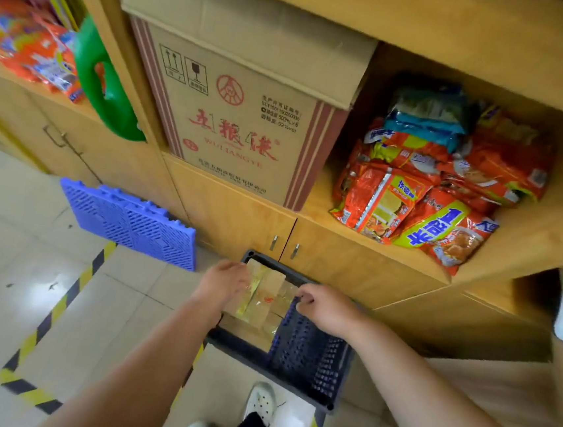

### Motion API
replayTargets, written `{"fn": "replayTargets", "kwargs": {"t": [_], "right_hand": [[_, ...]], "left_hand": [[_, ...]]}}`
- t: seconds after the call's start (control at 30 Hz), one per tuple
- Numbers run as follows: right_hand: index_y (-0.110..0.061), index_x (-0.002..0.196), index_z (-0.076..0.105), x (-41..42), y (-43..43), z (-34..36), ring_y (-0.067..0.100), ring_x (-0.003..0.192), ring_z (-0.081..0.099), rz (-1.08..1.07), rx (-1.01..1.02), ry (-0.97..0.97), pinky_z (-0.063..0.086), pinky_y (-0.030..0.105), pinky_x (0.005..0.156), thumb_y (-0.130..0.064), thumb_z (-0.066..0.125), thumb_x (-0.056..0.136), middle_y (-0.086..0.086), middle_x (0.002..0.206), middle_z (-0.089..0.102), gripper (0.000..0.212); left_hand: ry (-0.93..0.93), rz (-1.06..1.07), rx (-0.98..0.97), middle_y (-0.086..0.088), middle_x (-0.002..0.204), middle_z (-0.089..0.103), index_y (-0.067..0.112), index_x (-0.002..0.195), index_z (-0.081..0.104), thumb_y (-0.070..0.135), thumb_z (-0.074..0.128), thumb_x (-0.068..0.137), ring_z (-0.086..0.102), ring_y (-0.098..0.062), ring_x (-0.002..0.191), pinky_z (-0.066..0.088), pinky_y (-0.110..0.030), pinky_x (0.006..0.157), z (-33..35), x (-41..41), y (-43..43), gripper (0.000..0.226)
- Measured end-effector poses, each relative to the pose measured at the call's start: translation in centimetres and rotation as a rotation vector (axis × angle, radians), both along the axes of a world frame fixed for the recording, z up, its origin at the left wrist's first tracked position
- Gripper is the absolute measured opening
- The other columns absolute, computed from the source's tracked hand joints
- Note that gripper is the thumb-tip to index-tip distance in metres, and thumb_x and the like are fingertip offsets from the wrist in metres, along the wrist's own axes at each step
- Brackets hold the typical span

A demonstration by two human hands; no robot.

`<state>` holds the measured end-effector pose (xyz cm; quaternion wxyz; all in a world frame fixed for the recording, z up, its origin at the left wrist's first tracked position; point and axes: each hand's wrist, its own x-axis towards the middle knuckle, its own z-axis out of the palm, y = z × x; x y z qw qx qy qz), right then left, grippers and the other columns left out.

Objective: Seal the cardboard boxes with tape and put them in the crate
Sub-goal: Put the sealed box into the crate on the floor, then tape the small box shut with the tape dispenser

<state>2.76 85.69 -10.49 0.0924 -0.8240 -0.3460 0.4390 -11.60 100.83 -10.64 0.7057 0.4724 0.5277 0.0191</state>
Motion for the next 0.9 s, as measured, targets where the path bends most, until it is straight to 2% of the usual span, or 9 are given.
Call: {"fn": "replayTargets", "kwargs": {"t": [0.13,0.3,0.37,0.47,0.57,0.67,0.73,0.83,0.9], "right_hand": [[-0.025,0.129,0.055,-1.8,-1.6,3.6,0.014,0.099,0.059,-0.128,0.101,-0.037,0.05,0.03,0.082,-0.027,0.048,0.097,-0.002,0.124,0.059,0.033],[-0.025,0.132,0.051,-5.5,-3.9,6.7,0.01,0.101,0.055,-0.212,0.125,-0.118,0.044,0.023,0.079,-0.033,0.05,0.097,-0.003,0.127,0.057,0.037],[-0.024,0.133,0.051,-7.2,-5.0,7.6,0.011,0.101,0.055,-0.215,0.12,-0.151,0.043,0.022,0.078,-0.034,0.049,0.097,-0.002,0.126,0.058,0.037],[-0.024,0.134,0.05,-10.3,-7.1,8.7,0.013,0.104,0.057,-0.233,0.101,-0.194,0.046,0.025,0.081,-0.035,0.047,0.097,-0.002,0.125,0.058,0.038],[-0.023,0.132,0.052,-13.2,-9.8,9.6,0.014,0.106,0.058,-0.297,0.098,-0.217,0.047,0.027,0.085,-0.035,0.05,0.097,-0.002,0.124,0.06,0.037],[-0.022,0.129,0.054,-15.3,-13.0,10.5,0.014,0.107,0.058,-0.378,0.113,-0.239,0.047,0.026,0.086,-0.033,0.05,0.097,-0.001,0.122,0.062,0.035],[-0.022,0.128,0.056,-16.3,-15.4,11.2,0.014,0.108,0.059,-0.448,0.121,-0.268,0.047,0.025,0.087,-0.033,0.051,0.096,-0.001,0.122,0.062,0.034],[-0.021,0.126,0.058,-17.5,-19.4,12.3,0.015,0.11,0.059,-0.526,0.13,-0.33,0.042,0.021,0.084,-0.031,0.052,0.096,0.0,0.123,0.064,0.032],[-0.019,0.122,0.061,-18.2,-22.4,13.0,0.016,0.111,0.059,-0.567,0.128,-0.363,0.041,0.021,0.085,-0.029,0.052,0.095,0.001,0.121,0.065,0.03]], "left_hand": [[-0.059,-0.04,-0.003,-0.012,0.102,0.058,-0.005,0.125,0.05,0.005,0.048,0.096,0.052,-0.026,0.099,0.041,-0.041,0.096,2.9,-1.4,-1.5,0.031],[-0.12,-0.125,-0.011,-0.004,0.091,0.059,-0.001,0.12,0.052,0.011,0.047,0.098,0.054,-0.022,0.098,0.045,-0.031,0.078,4.8,-3.9,-3.3,0.025],[-0.084,-0.16,-0.011,-0.002,0.093,0.06,0.008,0.118,0.052,0.016,0.047,0.099,0.058,-0.018,0.095,0.045,-0.029,0.082,5.3,-4.9,-4.1,0.021],[-0.076,-0.266,0.041,-0.006,0.11,0.061,0.007,0.125,0.051,0.017,0.047,0.099,0.058,-0.023,0.107,0.041,-0.028,0.095,5.7,-7.1,-5.5,0.028],[-0.03,-0.401,0.074,-0.004,0.096,0.062,0.011,0.111,0.054,0.019,0.05,0.097,0.059,-0.019,0.097,0.043,-0.036,0.099,6.1,-8.2,-7.3,0.017],[-0.039,-0.518,0.1,-0.002,0.081,0.058,0.014,0.086,0.055,0.018,0.047,0.098,0.056,-0.015,0.079,0.046,-0.027,0.075,7.2,-7.9,-9.8,0.015],[-0.069,-0.586,0.14,-0.001,0.086,0.06,0.015,0.086,0.056,0.019,0.046,0.099,0.056,-0.012,0.078,0.042,-0.021,0.065,7.8,-7.3,-11.9,0.016],[-0.071,-0.701,0.216,-0.002,0.103,0.062,0.015,0.104,0.056,0.025,0.046,0.099,0.059,-0.014,0.095,0.048,-0.027,0.081,8.5,-6.3,-15.5,0.014],[-0.083,-0.768,0.247,-0.001,0.103,0.062,0.018,0.102,0.056,0.026,0.047,0.099,0.059,-0.014,0.096,0.048,-0.03,0.088,8.6,-5.7,-18.4,0.013]]}}
